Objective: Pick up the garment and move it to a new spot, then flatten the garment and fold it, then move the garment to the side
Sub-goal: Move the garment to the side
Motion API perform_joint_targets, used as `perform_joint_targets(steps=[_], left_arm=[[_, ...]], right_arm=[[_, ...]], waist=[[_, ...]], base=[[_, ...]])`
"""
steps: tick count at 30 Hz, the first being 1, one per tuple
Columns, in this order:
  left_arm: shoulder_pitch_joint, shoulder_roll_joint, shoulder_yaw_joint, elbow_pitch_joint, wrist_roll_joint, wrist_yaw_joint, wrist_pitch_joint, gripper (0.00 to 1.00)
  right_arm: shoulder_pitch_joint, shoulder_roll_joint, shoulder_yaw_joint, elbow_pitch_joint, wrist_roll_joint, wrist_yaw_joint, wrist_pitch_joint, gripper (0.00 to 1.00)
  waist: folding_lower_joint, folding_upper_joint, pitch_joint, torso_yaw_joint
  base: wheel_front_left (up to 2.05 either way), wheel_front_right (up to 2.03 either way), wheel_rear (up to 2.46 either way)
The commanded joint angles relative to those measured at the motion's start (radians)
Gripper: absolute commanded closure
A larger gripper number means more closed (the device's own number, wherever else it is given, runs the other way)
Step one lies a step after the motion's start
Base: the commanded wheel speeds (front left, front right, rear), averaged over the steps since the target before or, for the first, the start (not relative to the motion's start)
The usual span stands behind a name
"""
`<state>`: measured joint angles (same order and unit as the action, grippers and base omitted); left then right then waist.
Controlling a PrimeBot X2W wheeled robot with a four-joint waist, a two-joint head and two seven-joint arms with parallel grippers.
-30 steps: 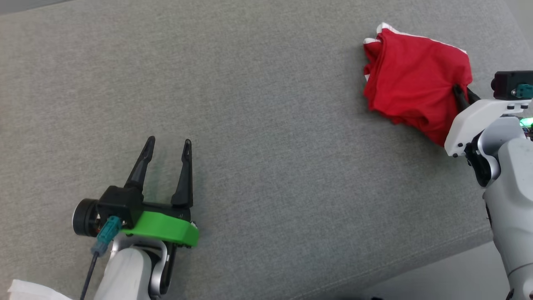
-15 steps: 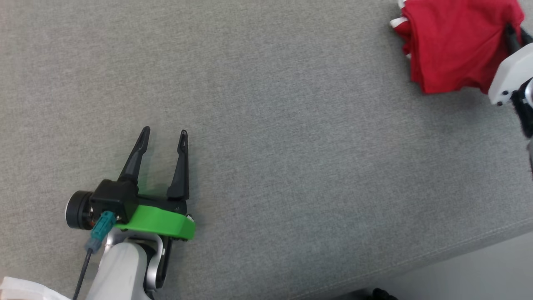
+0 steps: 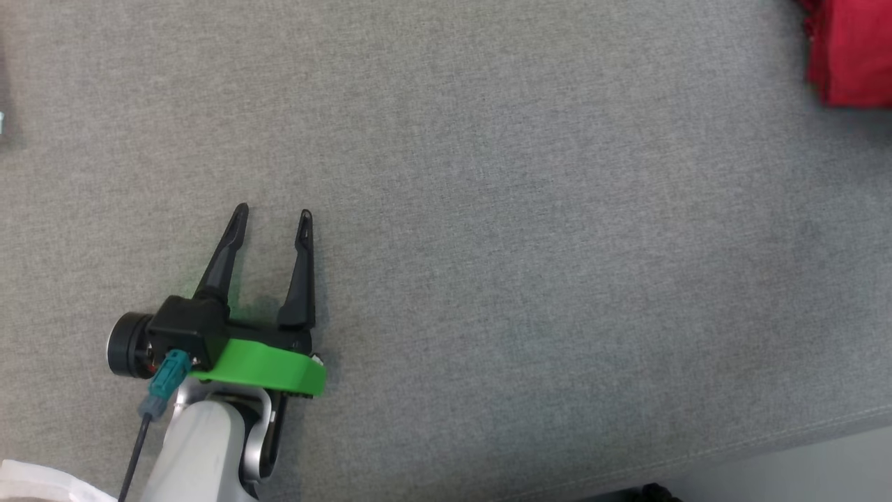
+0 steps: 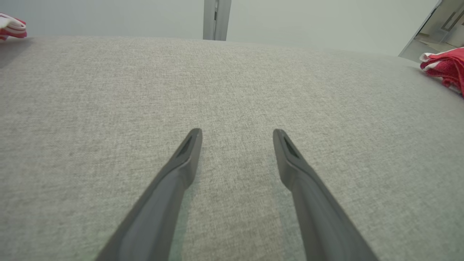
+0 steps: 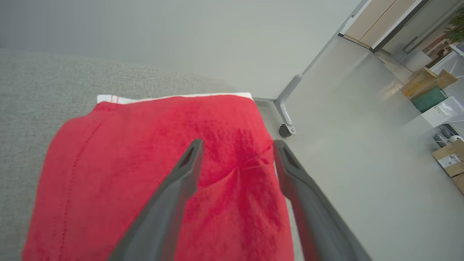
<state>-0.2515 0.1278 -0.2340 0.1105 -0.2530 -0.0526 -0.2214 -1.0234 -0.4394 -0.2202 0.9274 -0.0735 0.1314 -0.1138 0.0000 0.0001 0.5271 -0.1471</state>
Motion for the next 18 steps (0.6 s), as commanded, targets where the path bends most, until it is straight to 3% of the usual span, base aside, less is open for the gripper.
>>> perform_joint_targets(steps=[1,8,18], left_arm=[[-0.018,0.003,-0.001,0.004,-0.007,0.004,-0.004,0.00],[-0.014,-0.001,0.004,0.018,-0.021,0.009,-0.015,0.00],[0.005,-0.012,0.042,0.083,-0.055,0.016,-0.037,0.00]], right_arm=[[-0.014,0.010,-0.009,0.009,-0.019,-0.001,-0.018,0.00],[-0.016,0.057,-0.004,0.041,-0.075,-0.001,-0.083,0.00],[0.021,0.145,0.096,0.001,-0.078,-0.001,-0.144,0.00]], waist=[[0.0000,-0.0001,0.000,0.004],[0.0000,-0.0001,-0.028,0.001],[0.0000,-0.0001,-0.155,0.007]], base=[[0.00,0.00,0.00],[0.00,0.00,0.00],[0.00,0.00,0.00]])
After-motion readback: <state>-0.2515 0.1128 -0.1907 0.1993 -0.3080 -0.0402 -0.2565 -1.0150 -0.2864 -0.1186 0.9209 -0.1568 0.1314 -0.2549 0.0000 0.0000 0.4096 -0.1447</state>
